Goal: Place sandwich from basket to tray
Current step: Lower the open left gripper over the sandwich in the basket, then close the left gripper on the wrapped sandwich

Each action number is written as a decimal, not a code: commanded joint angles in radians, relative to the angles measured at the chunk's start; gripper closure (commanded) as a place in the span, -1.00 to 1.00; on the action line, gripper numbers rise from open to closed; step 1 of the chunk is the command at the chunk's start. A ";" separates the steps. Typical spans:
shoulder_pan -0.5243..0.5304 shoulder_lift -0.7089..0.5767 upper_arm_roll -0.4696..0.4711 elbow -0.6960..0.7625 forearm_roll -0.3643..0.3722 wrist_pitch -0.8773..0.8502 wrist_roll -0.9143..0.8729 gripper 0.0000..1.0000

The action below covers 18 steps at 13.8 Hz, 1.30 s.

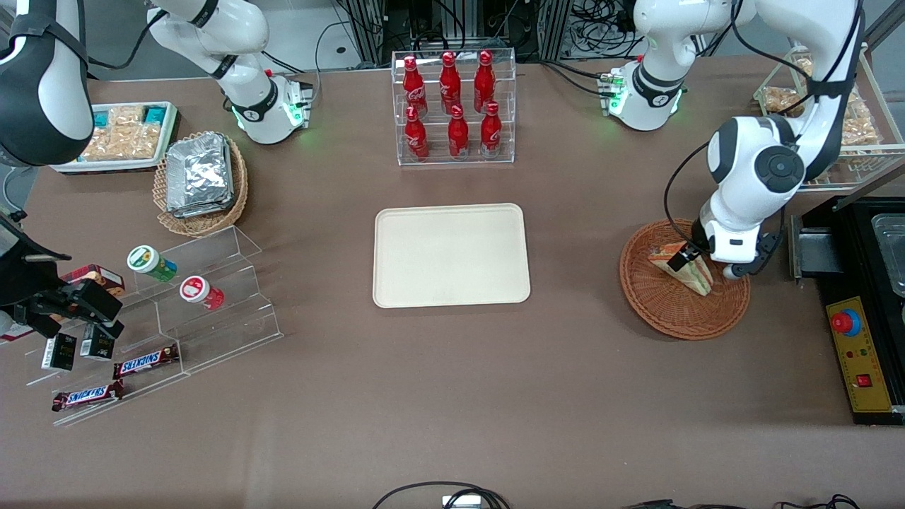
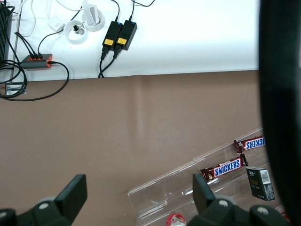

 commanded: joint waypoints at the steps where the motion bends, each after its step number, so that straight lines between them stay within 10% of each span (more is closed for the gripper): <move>1: 0.029 0.015 0.005 -0.026 0.048 0.064 -0.055 -1.00; 11: 0.023 0.122 0.005 -0.049 0.051 0.195 -0.189 -0.96; 15: 0.024 0.143 0.006 -0.049 0.105 0.195 -0.184 1.00; 18: 0.028 0.156 0.005 -0.043 0.147 0.186 -0.187 1.00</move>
